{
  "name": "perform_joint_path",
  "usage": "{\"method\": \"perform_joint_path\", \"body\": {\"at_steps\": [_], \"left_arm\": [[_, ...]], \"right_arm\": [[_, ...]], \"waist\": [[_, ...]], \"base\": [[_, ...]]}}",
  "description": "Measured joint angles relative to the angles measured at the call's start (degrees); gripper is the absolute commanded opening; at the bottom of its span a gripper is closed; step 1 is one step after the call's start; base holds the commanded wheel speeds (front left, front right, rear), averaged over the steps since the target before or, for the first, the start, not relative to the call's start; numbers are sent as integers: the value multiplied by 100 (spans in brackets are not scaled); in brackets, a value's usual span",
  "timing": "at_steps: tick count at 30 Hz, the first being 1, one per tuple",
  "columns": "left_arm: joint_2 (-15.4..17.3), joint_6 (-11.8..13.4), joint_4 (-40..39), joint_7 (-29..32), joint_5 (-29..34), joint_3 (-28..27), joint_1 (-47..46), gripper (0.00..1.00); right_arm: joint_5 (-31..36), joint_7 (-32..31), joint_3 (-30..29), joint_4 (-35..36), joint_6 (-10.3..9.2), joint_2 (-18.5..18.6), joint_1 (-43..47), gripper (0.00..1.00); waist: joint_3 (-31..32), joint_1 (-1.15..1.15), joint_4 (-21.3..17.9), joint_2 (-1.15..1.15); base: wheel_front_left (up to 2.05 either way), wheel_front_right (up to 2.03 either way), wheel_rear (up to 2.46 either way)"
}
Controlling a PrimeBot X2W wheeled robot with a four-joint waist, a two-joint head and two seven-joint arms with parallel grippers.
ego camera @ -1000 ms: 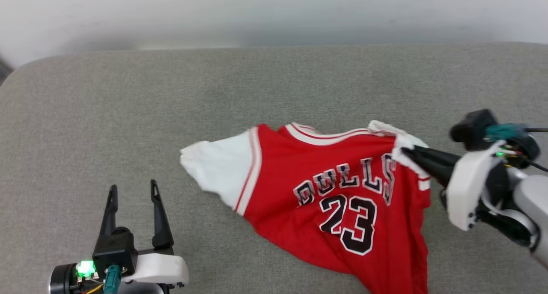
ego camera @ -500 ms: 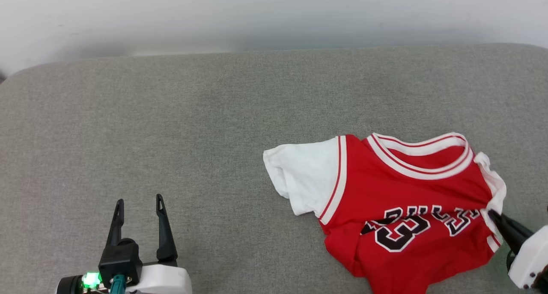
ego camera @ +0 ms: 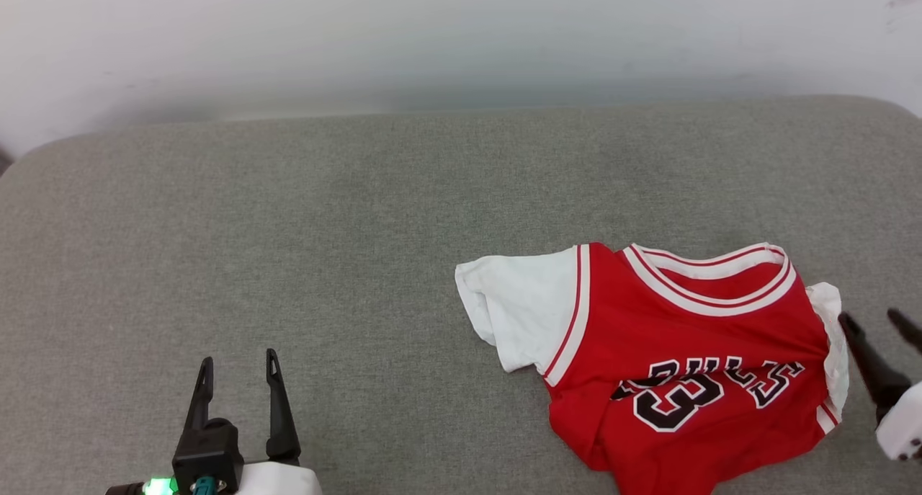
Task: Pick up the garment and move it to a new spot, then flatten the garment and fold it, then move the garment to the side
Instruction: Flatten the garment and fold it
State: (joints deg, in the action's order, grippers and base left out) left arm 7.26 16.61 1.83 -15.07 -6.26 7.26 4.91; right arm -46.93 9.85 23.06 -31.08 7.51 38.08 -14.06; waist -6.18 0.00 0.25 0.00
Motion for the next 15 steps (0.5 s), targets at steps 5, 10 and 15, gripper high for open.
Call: {"method": "perform_joint_path", "body": {"at_steps": [5,10,15], "left_arm": [[-47,-48,-14,0,51,-53,79,100],[-81,-100,-33,0,105,-75,75,100],[-126,-179,-34,0,157,-66,-5,100]], "right_arm": [[870,-275,-566,1001,0,167,-124,100],[1583,-1645,-457,2366,2,368,-515,100],[1351,-3739,352,3059,1,940,-946,100]], "waist": [[86,0,-29,0],[32,0,-15,0],[-96,0,64,0]], "base": [[0,0,0],[0,0,0],[0,0,0]]}}
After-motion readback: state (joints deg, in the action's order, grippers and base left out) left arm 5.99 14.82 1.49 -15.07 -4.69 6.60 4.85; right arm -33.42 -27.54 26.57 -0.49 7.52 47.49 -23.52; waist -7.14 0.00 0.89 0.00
